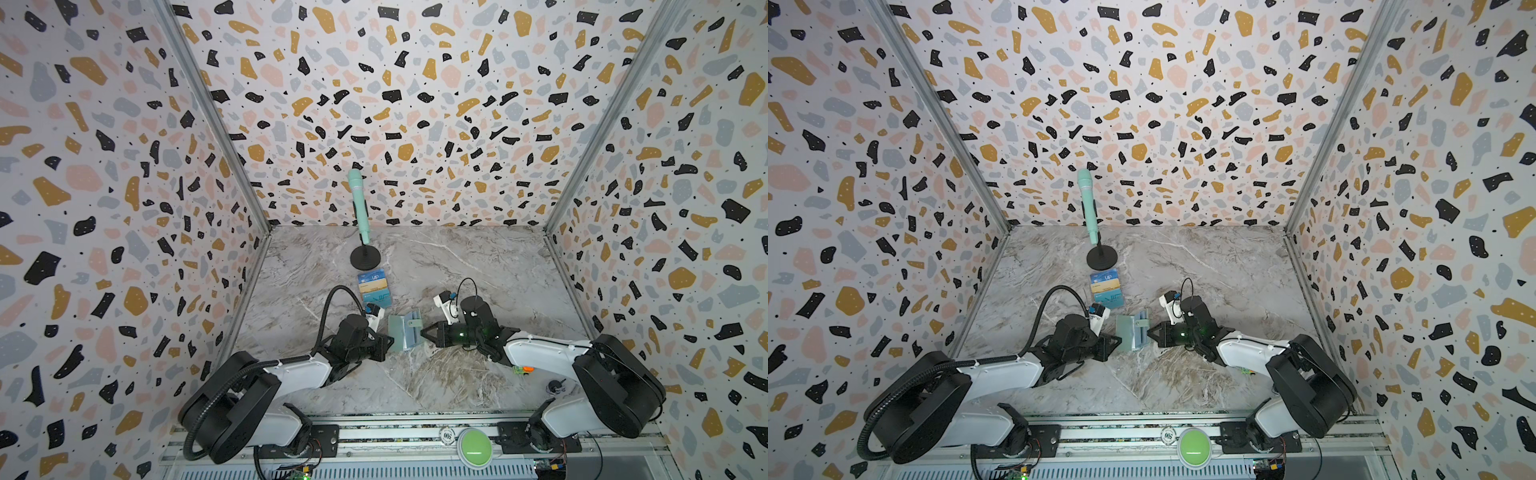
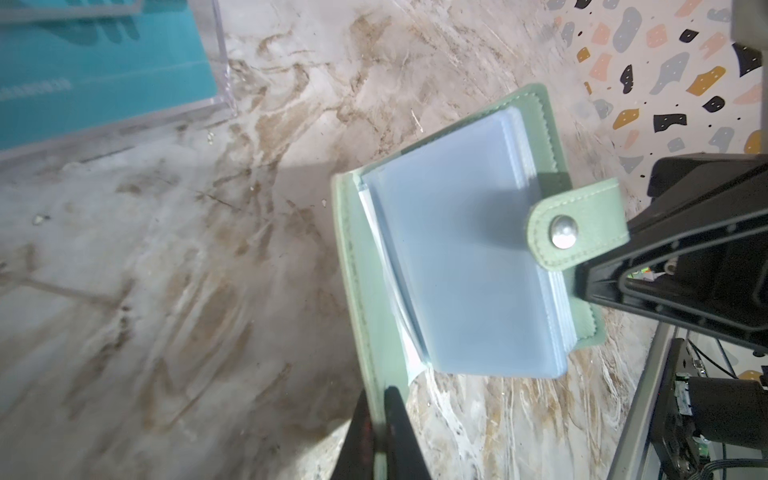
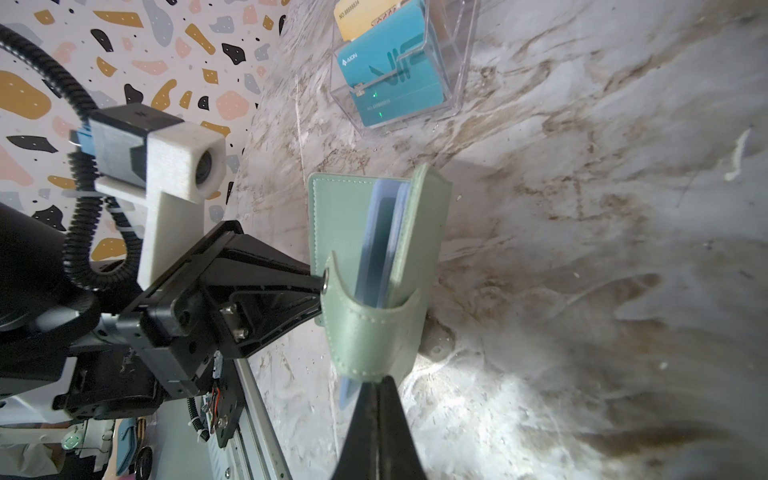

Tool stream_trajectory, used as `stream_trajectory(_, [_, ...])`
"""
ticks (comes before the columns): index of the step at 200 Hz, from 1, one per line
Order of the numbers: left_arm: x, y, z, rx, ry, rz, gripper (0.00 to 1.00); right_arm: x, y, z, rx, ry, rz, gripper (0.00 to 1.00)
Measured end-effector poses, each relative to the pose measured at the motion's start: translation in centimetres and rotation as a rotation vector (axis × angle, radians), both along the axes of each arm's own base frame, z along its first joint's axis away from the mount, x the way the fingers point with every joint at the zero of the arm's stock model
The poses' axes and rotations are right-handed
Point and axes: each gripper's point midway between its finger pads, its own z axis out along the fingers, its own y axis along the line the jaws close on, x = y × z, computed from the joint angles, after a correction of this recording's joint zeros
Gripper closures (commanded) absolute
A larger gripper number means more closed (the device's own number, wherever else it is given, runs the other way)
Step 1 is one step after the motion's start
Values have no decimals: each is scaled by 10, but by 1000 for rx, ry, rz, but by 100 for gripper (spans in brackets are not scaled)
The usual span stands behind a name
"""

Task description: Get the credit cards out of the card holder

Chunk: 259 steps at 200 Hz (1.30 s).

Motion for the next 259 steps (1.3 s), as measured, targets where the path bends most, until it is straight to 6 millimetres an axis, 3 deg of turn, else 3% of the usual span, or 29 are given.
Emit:
stream_trajectory(236, [5, 12, -27, 75, 45, 69, 79, 8, -7, -17, -105, -14, -24, 100])
stream_trajectory(259, [7, 16, -26, 91, 37, 89, 77, 11, -15, -24, -156, -19, -50, 92])
